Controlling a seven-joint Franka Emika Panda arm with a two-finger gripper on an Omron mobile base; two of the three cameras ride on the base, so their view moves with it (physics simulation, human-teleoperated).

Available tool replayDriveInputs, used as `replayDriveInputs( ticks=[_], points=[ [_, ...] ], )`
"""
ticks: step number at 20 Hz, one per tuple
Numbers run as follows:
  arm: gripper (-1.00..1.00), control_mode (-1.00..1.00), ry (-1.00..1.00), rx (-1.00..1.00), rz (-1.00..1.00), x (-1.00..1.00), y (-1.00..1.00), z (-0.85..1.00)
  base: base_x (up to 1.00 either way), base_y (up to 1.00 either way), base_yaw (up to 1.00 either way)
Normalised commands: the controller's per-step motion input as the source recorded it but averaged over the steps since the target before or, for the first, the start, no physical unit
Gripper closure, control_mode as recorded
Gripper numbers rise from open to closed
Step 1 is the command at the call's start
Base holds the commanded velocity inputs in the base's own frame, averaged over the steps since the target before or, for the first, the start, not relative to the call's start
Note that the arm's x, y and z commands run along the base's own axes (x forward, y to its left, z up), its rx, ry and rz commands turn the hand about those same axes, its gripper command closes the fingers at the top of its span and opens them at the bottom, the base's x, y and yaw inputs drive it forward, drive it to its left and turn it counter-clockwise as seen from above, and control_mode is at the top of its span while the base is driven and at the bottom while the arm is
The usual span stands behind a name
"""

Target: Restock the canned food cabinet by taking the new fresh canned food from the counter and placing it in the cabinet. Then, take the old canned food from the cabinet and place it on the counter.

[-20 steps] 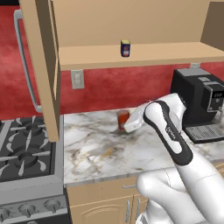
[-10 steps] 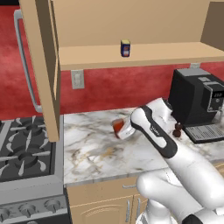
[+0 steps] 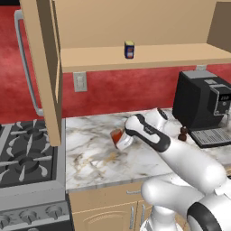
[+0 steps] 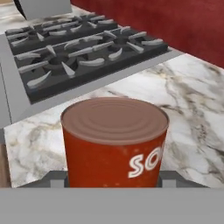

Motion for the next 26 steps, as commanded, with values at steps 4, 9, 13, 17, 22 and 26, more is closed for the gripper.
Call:
replayDriveInputs(
  ticks=[4, 9, 13, 17, 22, 26],
  points=[
    [1.00, -1.00, 0.00, 0.07, 0.09, 0.22, 0.00, -0.61, 0.00, 0.00, 0.00],
    [1.00, -1.00, 0.00, 0.07, 0.06, 0.28, 0.00, -0.46, 0.00, 0.00, 0.00],
    [-1.00, -1.00, 0.00, 0.02, 0.01, 0.16, 0.01, -0.29, 0.00, 0.00, 0.00],
    [-1.00, -1.00, 0.00, 0.00, 0.00, 0.00, 0.00, 0.00, 0.00, 0.00, 0.00],
    [-1.00, -1.00, 0.00, 0.00, 0.00, 0.00, 0.00, 0.03, 0.00, 0.00, 0.00],
    [-1.00, -1.00, -0.02, 0.00, -0.02, -0.07, 0.00, 0.43, 0.00, 0.00, 0.00]
  ],
)
